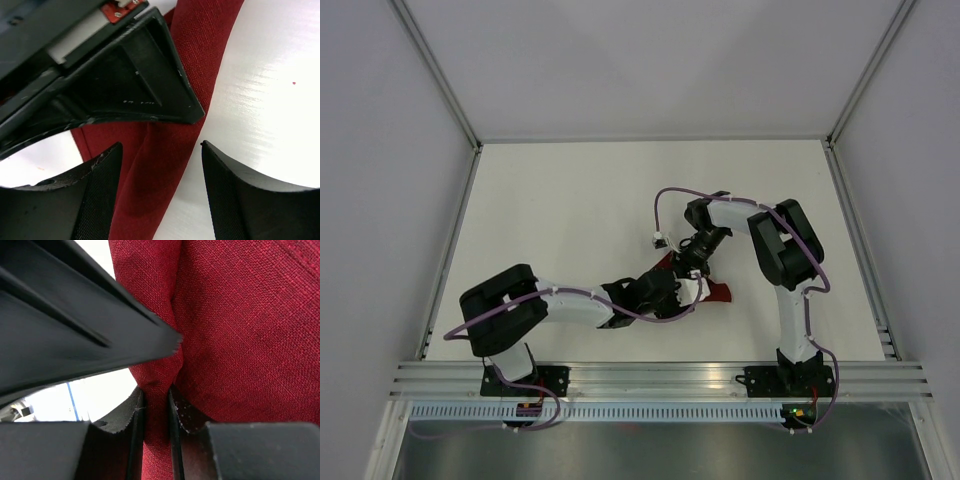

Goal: Fold the napkin, place the utensils inside, and roll it up
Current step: Roll the napkin with the utensil

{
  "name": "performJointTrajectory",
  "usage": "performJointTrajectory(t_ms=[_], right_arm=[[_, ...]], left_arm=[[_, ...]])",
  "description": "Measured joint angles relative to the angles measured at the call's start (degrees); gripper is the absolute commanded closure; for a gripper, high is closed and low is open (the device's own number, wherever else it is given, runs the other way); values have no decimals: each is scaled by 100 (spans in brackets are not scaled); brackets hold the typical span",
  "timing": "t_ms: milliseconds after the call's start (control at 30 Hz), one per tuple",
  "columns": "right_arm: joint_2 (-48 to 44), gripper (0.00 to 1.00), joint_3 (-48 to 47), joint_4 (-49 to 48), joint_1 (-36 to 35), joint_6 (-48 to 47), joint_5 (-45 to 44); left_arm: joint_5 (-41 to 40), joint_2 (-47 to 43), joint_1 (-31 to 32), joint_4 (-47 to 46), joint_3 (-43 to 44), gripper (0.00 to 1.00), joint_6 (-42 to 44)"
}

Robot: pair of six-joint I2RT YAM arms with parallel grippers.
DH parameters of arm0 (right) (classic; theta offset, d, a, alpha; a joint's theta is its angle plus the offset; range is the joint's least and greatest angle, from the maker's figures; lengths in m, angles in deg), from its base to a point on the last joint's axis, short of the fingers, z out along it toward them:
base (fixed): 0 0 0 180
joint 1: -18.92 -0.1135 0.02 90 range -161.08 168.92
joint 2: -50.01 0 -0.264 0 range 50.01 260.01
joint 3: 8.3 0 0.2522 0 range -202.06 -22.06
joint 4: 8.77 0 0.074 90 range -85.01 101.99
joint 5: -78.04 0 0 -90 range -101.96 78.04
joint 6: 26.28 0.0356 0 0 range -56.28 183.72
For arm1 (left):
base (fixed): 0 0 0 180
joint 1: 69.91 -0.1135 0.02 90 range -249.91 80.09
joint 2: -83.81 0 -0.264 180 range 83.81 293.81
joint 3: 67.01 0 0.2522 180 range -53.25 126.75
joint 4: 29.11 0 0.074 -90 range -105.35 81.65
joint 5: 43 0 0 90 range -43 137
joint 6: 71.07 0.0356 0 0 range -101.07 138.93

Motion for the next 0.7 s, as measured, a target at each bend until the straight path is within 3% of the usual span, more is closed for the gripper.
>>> performJointTrajectory(t_ms=[200, 333, 400, 700], right_arm=[[72, 87, -59, 90, 2, 4, 31], [92, 84, -61, 103, 17, 7, 57], [94, 81, -66, 107, 44, 0, 31], [-87, 48, 70, 186, 144, 96, -61]], left_arm=[[0, 284, 15, -20, 127, 39, 28], [129, 442, -26, 92, 258, 88, 37], [260, 485, -46, 295, 396, 98, 42], [1067, 699, -308, 581, 776, 98, -13]])
